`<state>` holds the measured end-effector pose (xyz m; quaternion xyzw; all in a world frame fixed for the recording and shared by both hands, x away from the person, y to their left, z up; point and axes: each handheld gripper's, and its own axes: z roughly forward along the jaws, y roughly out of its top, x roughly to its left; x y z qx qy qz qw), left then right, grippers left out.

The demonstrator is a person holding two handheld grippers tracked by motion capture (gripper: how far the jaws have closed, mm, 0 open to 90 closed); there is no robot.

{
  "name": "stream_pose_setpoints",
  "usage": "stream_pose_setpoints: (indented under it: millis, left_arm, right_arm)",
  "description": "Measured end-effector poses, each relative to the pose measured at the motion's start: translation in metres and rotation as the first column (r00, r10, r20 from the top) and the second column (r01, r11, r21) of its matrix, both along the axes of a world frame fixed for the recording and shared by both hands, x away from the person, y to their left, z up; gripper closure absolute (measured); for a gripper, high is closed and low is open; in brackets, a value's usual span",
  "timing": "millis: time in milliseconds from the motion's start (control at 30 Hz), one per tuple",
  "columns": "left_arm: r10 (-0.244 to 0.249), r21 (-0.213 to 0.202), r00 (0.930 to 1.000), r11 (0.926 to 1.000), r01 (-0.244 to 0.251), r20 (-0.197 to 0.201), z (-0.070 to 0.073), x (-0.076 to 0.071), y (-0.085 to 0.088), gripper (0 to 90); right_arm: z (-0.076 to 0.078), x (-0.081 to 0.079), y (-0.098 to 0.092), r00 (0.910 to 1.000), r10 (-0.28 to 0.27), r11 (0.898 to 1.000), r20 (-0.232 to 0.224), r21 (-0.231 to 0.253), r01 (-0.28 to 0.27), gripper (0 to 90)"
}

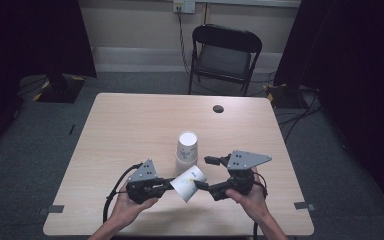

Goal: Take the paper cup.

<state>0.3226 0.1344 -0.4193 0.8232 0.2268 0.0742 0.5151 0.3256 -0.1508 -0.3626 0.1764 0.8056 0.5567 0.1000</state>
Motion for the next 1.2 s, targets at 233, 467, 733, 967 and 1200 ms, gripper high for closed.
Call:
stream_pose_setpoints:
  millis: [233,467,733,967,1200]
  left_arm:
    - [0.002,0.034,0.9990,0.9994,0.000,-0.046,-0.004,0.006,0.002,85.6]
    - [-0.021,0.063,0.9951,0.9976,0.027,-0.096,-0.005,0.010,0.001,85.5]
    - [-0.053,0.107,0.9883,0.9919,0.069,-0.143,-0.006,0.013,-0.001,85.5]
    - [-0.061,0.107,0.9864,0.9912,0.078,-0.152,0.000,0.015,-0.002,85.7]
    - [-0.038,0.074,0.9841,0.9959,0.052,-0.174,0.002,0.020,-0.001,86.6]
  right_arm:
    - [-0.004,-0.012,0.013,0.9933,0.063,0.989,0.097,-0.138,-0.049,16.6]
    - [-0.011,-0.020,0.029,0.9765,0.138,0.959,0.166,-0.270,-0.090,16.0]
    - [-0.021,-0.024,0.039,0.9552,0.188,0.922,0.228,-0.376,-0.092,15.9]
    - [-0.028,-0.025,0.046,0.9473,0.207,0.896,0.244,-0.435,-0.084,15.6]
    - [-0.032,-0.022,0.044,0.9525,0.190,0.898,0.238,-0.433,-0.071,14.9]
